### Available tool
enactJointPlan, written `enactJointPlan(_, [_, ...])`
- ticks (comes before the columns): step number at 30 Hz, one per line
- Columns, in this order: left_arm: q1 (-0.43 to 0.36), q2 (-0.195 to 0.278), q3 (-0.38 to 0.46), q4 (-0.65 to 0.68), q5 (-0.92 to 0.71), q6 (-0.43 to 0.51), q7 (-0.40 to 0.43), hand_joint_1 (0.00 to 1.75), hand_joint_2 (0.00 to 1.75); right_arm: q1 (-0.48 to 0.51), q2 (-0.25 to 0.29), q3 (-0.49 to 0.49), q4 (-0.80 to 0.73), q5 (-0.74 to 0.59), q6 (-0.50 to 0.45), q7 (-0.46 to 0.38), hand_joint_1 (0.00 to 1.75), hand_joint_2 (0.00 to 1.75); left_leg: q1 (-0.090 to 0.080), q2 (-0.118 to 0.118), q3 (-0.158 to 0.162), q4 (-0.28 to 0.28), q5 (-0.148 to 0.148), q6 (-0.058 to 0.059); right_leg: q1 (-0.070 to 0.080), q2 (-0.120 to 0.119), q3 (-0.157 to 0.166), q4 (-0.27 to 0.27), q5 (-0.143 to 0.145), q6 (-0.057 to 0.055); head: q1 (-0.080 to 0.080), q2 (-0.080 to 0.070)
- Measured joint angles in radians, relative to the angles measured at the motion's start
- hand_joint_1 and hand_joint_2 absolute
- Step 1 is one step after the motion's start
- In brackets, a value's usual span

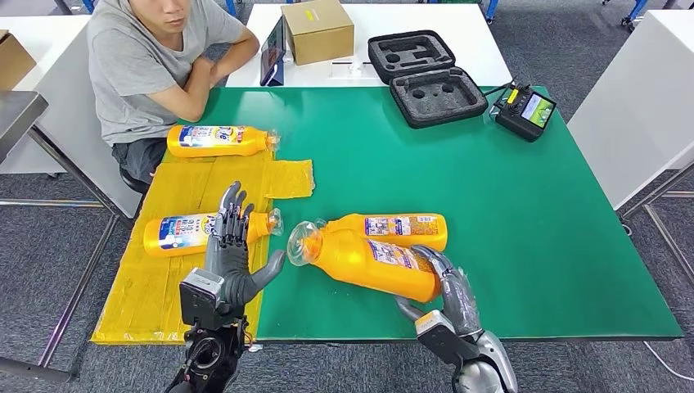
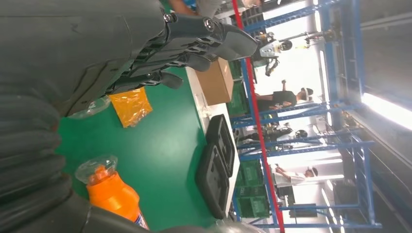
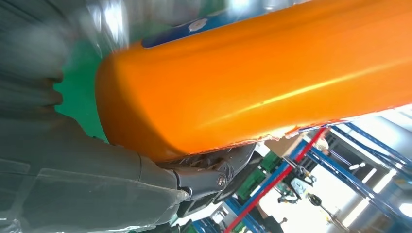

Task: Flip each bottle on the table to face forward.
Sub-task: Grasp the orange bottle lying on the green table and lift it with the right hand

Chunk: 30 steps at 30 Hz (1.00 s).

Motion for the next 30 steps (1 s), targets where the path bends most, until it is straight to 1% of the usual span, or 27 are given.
enactJointPlan(9, [0.001,-0.017,0.015,0.032,0.013,-0.035,0.0,0.0,1.75,0.018,0.0,0.008,-0.041,-0.016,-0.012,0.0,1.75,1.75,0.0,0.0,0.0,0.0,0.0,0.0,0.0,0.0,0.0,0.0,0.0,0.0,0.0,0.0])
enactJointPlan(15, [0.001,-0.033,0.011,0.071,0.007,-0.076,0.0,0.0,1.75,0.02,-0.001,0.015,-0.049,-0.019,-0.017,0.0,1.75,1.75,0.0,0.0,0.0,0.0,0.0,0.0,0.0,0.0,0.0,0.0,0.0,0.0,0.0,0.0])
enactJointPlan(21, [-0.001,-0.042,-0.016,0.107,0.024,-0.148,0.0,0.0,1.75,0.02,-0.002,0.014,-0.05,-0.02,-0.029,0.0,1.75,1.75,0.0,0.0,0.0,0.0,0.0,0.0,0.0,0.0,0.0,0.0,0.0,0.0,0.0,0.0])
enactJointPlan(30, [-0.013,-0.042,-0.058,0.178,0.034,-0.257,0.0,0.0,1.75,0.005,-0.014,0.005,-0.054,-0.069,-0.044,0.0,1.75,1.75,0.0,0.0,0.0,0.0,0.0,0.0,0.0,0.0,0.0,0.0,0.0,0.0,0.0,0.0])
